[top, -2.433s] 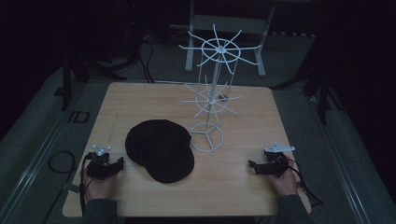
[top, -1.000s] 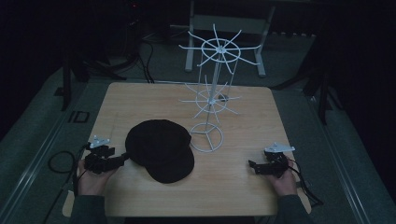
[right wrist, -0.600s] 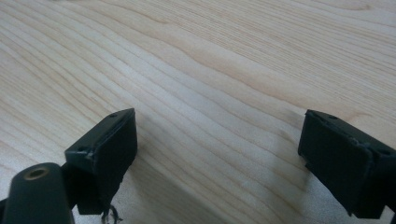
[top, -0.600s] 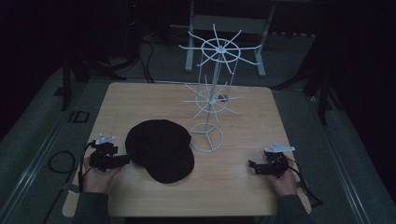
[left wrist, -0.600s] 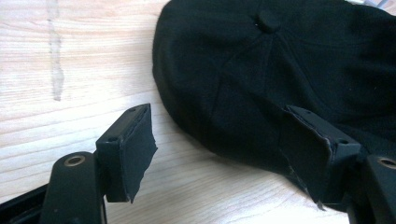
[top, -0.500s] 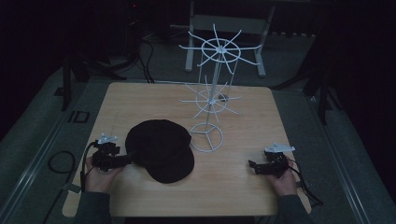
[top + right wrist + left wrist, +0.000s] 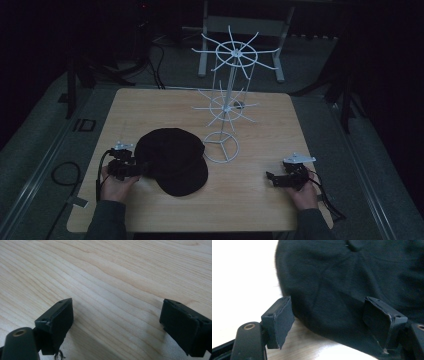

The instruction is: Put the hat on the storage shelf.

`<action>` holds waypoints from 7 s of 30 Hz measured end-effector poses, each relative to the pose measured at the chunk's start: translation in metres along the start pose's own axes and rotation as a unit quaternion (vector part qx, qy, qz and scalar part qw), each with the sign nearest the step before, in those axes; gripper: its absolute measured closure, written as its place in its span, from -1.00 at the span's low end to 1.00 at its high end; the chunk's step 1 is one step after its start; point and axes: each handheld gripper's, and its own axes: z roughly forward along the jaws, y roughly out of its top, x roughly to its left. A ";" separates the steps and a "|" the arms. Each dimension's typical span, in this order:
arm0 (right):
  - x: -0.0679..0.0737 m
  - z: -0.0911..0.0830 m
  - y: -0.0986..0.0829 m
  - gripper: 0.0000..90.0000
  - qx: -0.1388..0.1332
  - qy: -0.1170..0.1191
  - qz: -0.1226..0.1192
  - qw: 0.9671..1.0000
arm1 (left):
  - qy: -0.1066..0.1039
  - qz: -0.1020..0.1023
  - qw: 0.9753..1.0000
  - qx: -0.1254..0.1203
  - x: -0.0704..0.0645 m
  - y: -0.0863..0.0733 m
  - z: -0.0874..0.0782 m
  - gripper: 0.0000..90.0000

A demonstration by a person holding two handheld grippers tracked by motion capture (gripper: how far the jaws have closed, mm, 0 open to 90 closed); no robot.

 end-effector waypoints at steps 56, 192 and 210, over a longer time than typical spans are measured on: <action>0.000 0.000 0.000 -0.74 0.000 0.000 0.001 1.000 | -0.027 -0.060 0.997 -0.049 -0.004 0.036 -0.005 0.74; 0.000 0.000 0.000 -0.71 -0.001 -0.002 0.003 1.000 | -0.253 0.061 0.926 -0.274 -0.004 0.140 -0.150 0.71; 0.000 0.000 0.000 -0.71 -0.002 -0.002 0.004 1.000 | -0.272 0.055 0.917 -0.285 -0.008 0.149 -0.153 0.71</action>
